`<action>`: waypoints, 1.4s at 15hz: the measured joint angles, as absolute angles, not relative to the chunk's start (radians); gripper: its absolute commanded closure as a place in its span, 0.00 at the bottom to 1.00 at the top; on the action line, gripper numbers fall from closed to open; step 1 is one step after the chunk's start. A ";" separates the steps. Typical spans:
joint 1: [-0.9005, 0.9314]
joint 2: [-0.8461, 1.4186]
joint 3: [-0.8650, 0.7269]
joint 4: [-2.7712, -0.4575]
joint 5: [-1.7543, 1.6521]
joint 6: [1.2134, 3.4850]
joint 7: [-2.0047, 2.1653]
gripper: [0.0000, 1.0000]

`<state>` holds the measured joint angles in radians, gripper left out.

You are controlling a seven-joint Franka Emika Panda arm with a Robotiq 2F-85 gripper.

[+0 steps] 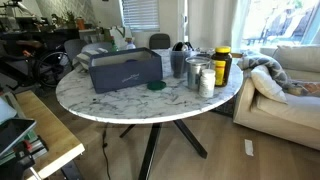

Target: Put the blue lid on the silver cup

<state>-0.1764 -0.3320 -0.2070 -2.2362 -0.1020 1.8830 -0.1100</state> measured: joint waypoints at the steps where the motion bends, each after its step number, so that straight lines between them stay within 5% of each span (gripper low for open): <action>1: -0.176 -0.332 -0.207 -2.236 -0.102 1.883 -0.110 0.00; 21: -0.087 -0.223 -0.146 -2.328 -0.085 1.973 -0.421 0.00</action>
<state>-0.0868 -0.2230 -0.1456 -2.3285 -0.0846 1.9728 -0.4214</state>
